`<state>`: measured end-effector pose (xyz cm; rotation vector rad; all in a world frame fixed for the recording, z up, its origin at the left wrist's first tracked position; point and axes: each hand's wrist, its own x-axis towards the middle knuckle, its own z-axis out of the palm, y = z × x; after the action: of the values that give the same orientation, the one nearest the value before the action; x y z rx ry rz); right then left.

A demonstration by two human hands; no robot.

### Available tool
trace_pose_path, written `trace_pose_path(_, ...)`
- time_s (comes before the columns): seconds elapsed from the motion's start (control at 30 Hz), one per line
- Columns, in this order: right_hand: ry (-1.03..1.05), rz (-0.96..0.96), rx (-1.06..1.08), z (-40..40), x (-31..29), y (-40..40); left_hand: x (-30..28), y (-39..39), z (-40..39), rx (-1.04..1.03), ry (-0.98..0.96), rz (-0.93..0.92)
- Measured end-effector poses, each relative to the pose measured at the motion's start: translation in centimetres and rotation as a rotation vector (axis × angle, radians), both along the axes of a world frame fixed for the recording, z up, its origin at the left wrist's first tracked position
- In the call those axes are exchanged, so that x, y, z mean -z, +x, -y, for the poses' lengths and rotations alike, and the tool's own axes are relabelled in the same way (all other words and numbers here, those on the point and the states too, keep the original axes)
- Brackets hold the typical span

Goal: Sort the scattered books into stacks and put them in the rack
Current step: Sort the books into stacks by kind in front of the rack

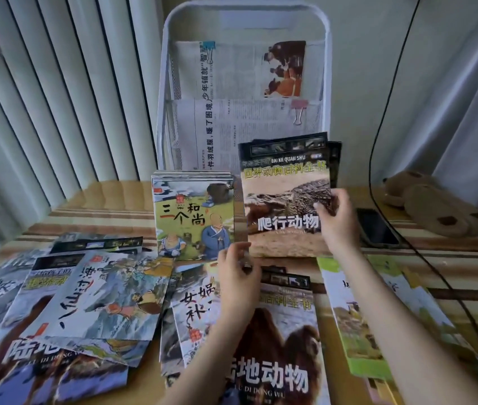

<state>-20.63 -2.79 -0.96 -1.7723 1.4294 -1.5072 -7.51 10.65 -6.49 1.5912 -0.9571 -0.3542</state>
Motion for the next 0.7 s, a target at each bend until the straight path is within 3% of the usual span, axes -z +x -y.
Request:
trace_pose_path(0.2,-0.063,0.001,0.084,0.9,4.2,1.3,0.1,0.3,-0.1,-0.167,-0.047,0.038)
trace_pose_path(0.33,-0.058,-0.215,0.218,0.4,4.0,1.8,0.2,0.3,-0.2,-0.215,-0.010,0.070)
trace_pose_path(0.43,-0.042,-0.230,0.304,-1.5,2.5,2.0,0.3,0.3,-0.3,-0.214,0.097,0.080)
trace_pose_path(0.53,-0.065,-0.316,0.103,-5.3,1.9,1.8,-0.4,0.3,-1.0,-0.128,0.154,0.012)
trace_pose_path(0.63,0.285,-0.628,-0.236,-10.1,4.6,1.4,-1.8,1.6,-2.3,-0.086,0.201,-0.127)
trace_pose_path(0.7,0.409,-0.698,-0.310,-12.3,7.0,1.3,-2.2,3.2,-2.9,-0.049,0.272,-0.283)
